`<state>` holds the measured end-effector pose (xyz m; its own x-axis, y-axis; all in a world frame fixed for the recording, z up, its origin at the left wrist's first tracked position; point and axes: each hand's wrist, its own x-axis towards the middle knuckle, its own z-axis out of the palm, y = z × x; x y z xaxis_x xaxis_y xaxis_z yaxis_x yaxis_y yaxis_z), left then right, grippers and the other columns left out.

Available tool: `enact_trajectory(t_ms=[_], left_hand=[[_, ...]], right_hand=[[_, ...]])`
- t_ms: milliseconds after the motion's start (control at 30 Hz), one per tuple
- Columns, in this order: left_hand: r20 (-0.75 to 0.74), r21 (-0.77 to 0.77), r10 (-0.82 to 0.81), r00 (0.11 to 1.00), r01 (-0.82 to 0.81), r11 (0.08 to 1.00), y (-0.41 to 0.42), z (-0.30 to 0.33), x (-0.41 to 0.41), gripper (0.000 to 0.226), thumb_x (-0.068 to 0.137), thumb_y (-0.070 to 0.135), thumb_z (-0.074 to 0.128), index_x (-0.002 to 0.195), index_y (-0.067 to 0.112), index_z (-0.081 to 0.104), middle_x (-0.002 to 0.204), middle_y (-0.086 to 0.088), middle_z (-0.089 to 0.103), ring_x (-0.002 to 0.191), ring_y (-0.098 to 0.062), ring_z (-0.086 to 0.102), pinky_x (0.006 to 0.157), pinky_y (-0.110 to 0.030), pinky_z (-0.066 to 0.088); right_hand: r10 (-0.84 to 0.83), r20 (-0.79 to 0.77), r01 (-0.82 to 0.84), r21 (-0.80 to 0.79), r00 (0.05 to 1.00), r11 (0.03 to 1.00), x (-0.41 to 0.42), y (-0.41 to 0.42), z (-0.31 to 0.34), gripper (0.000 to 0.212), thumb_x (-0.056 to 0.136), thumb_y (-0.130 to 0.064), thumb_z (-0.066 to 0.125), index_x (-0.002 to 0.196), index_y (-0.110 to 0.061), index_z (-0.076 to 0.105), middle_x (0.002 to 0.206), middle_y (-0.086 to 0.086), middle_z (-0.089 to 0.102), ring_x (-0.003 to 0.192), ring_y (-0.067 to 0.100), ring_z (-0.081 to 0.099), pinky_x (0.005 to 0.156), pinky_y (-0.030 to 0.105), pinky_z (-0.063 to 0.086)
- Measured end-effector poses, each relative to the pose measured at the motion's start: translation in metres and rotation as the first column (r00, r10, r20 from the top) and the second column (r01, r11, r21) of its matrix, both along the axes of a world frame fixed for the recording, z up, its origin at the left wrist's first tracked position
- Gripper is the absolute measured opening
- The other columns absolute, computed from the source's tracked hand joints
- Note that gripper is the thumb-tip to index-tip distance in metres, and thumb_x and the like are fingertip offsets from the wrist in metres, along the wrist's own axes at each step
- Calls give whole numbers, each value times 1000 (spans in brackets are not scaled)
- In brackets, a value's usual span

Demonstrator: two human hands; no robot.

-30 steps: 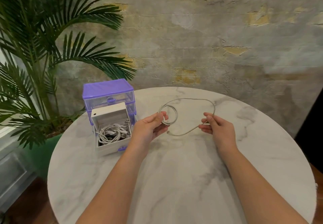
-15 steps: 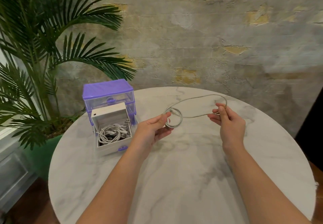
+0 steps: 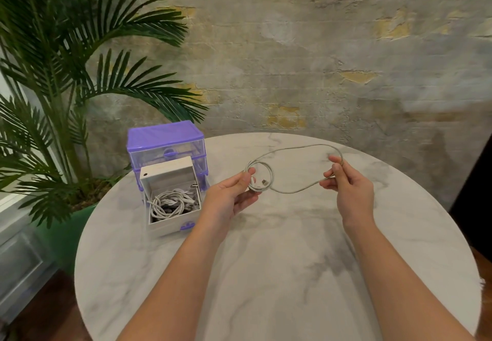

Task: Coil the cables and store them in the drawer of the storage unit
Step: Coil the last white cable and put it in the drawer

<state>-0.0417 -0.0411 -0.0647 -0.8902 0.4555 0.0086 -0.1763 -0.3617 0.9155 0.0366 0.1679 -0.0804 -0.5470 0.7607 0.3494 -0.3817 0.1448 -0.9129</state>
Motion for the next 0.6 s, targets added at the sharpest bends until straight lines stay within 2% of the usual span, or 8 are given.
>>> enact_trajectory(t_ms=[133,233,300,467,533,600], left_hand=[[-4,-12,-25,1000,25,1000,-1,-1,1,15,90,14,62,101,7,71,111,9,72,77,-17,68,74,-24,59],[2,-34,-66,998,66,997,2,-2,3,15,90,13,62,101,10,71,110,0,72,75,-17,70,74,-24,59],[1,-42,-90,996,90,995,4,-3,6,17,90,12,62,105,9,71,106,-6,71,73,-16,71,73,-23,59],[-51,-67,-78,996,75,995,8,-4,9,17,89,15,64,104,11,72,86,-1,74,73,-12,70,75,-23,59],[-76,-80,-54,996,48,996,9,-5,9,13,88,15,65,99,13,73,84,-1,75,76,-12,70,73,-21,58],[-113,-107,-25,993,13,994,10,-6,9,11,88,15,66,95,14,74,83,-2,75,79,-11,71,72,-20,57]], right_hand=[[68,-33,-69,-29,997,997,2,-2,3,20,101,-18,50,106,-22,69,77,0,60,63,14,61,71,22,56],[199,-89,-208,-111,976,972,3,-8,6,18,100,-17,51,103,-21,68,81,1,64,66,16,63,73,25,56],[312,-98,-325,-164,945,931,0,-15,6,20,100,-13,50,112,-15,65,81,3,65,64,14,65,71,25,57],[517,106,-486,-226,849,844,-4,-38,5,28,98,-10,53,124,-6,61,89,5,71,64,12,64,63,22,54],[562,192,-518,-235,804,822,-4,-44,5,28,99,-15,52,124,-9,62,97,5,72,64,11,60,62,22,49],[613,210,-555,-277,761,784,-3,-50,7,29,101,-22,47,122,-11,63,98,5,73,65,11,56,61,24,44]])
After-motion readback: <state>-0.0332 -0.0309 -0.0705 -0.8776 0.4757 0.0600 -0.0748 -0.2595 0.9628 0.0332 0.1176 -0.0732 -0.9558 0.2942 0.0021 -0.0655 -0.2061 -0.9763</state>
